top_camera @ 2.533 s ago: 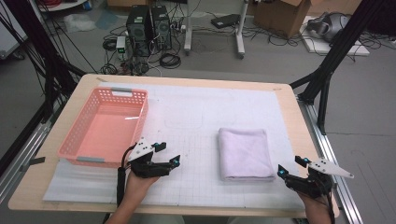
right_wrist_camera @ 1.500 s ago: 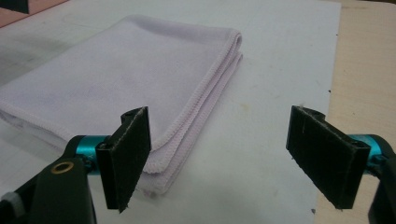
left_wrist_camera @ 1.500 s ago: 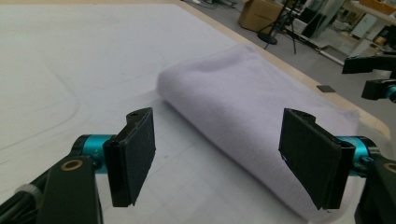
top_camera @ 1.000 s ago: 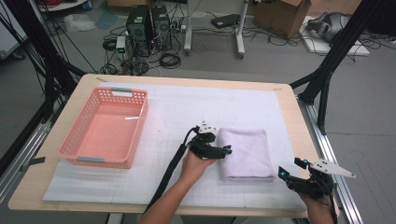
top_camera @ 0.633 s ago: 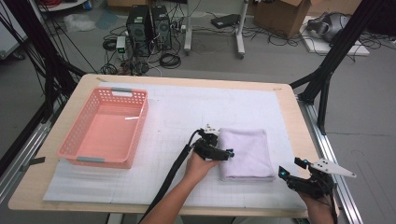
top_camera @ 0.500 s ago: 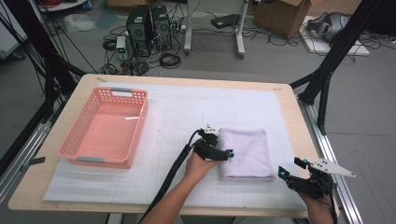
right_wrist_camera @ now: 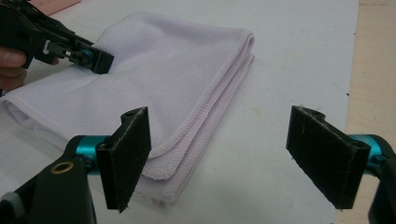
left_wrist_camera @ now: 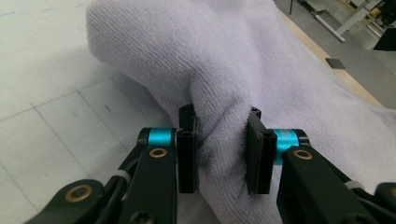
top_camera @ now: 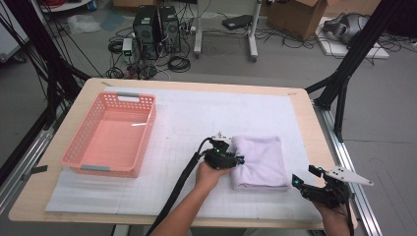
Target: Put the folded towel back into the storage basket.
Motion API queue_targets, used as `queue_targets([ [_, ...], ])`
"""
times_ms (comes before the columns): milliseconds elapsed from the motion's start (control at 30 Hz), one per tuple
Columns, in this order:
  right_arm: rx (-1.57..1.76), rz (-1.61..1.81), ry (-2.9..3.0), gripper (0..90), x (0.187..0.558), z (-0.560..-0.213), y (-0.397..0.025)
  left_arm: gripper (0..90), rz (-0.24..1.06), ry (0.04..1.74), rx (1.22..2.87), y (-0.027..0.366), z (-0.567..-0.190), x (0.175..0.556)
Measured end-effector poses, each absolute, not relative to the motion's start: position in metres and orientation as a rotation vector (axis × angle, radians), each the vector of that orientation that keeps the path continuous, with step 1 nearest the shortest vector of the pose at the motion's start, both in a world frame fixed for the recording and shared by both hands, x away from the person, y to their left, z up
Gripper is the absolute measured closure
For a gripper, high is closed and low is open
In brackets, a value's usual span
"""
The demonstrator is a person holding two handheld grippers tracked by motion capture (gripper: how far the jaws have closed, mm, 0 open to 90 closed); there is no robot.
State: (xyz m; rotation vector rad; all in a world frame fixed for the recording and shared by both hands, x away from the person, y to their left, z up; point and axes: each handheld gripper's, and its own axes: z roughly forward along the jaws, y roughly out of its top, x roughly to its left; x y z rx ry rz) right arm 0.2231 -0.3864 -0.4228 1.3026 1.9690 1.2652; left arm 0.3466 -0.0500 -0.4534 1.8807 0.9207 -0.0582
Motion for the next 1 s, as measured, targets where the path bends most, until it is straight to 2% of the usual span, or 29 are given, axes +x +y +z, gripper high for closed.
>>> queue_targets([
  [467, 1.334, 1.273, 1.947, 21.0, 0.220, -0.423, -0.394, 72.6, 0.023, 0.772, 1.840, -0.023, -0.440, 0.334],
  [1000, 1.316, 1.267, 1.975, 20.9, 0.224, -0.424, -0.386, 73.0, 0.115, 0.739, 1.792, 0.032, -0.412, 0.325],
])
